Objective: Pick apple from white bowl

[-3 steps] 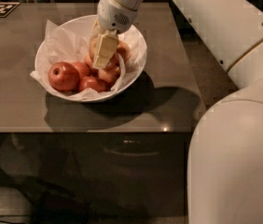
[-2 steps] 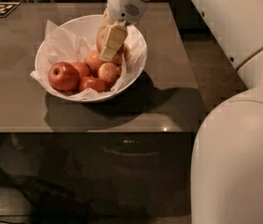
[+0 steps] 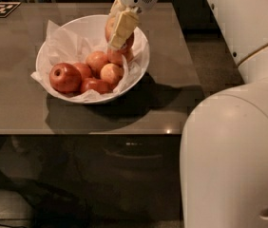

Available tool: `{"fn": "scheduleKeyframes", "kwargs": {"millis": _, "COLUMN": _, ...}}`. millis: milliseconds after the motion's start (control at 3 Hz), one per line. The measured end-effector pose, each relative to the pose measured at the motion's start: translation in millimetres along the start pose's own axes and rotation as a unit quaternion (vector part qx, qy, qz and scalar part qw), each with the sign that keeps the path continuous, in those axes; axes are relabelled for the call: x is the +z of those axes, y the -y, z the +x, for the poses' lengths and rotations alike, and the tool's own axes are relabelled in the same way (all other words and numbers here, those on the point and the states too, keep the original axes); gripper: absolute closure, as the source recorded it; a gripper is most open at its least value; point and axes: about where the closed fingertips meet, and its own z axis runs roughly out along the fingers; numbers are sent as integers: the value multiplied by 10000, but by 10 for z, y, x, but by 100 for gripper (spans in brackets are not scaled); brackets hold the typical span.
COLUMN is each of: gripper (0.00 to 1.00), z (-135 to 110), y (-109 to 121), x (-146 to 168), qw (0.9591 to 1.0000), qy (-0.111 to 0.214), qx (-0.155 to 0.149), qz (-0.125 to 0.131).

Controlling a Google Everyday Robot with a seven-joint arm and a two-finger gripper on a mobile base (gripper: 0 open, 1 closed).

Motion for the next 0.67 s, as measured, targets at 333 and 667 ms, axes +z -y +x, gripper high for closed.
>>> {"fn": "scheduleKeyframes", "kwargs": {"millis": 333, "gripper": 100, "z": -49, "y": 149, "x": -83, "qw": 9998, "qy": 165, "qx": -23, "qz": 62}}
{"fn": "scheduleKeyframes", "kwargs": {"millis": 667, "gripper": 100, "z": -189, "y": 300, "x": -195, "qw": 9984, "qy": 499, "qx": -131, "qz": 239}}
